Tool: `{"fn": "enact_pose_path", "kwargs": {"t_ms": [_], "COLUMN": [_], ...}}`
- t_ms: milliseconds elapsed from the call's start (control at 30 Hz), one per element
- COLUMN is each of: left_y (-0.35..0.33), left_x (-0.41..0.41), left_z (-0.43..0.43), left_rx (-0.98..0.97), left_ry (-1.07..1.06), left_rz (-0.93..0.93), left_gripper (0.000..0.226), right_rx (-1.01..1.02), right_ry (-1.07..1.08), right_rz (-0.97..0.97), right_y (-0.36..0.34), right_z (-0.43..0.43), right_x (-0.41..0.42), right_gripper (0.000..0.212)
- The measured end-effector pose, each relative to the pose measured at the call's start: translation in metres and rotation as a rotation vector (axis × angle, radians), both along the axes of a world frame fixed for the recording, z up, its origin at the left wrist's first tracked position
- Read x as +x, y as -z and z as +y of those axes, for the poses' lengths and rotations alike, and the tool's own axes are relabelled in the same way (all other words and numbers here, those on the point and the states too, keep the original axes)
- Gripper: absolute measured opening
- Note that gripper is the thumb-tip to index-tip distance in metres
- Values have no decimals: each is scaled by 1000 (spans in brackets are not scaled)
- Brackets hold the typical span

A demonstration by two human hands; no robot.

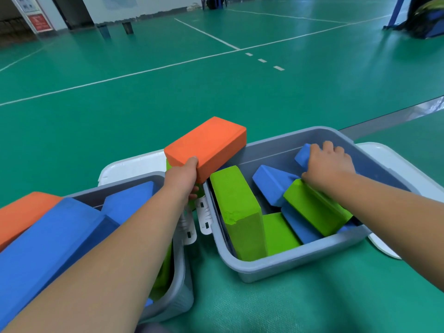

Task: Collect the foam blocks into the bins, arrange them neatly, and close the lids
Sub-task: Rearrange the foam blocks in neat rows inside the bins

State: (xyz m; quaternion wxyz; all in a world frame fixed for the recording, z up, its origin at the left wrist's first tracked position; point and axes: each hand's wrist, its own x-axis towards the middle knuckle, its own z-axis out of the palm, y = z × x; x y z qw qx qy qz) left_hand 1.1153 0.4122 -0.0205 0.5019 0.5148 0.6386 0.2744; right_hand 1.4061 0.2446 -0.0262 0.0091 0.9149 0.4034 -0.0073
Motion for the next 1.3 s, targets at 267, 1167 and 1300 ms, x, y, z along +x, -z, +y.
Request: {"fn": "enact_pose_path", "kwargs": {"t_ms": [267,1167,1300], "left_y": [-11,10,6], "left_x": [-4,-22,-21], "left_z": [-3,-1,-1], "left_rx": [86,322,316], "left_ry": [-43,520,481], "left_rz": [109,647,437], "left_gripper": [75,59,39], "right_rx": [-8,21,196], "right_ry": [141,24,-158], "right_rz": [135,15,-77], "right_y": [16,-24,-43], "right_z": [-6,-5,13], "right_x": [27,18,-1], "right_gripper": [79,60,52]}}
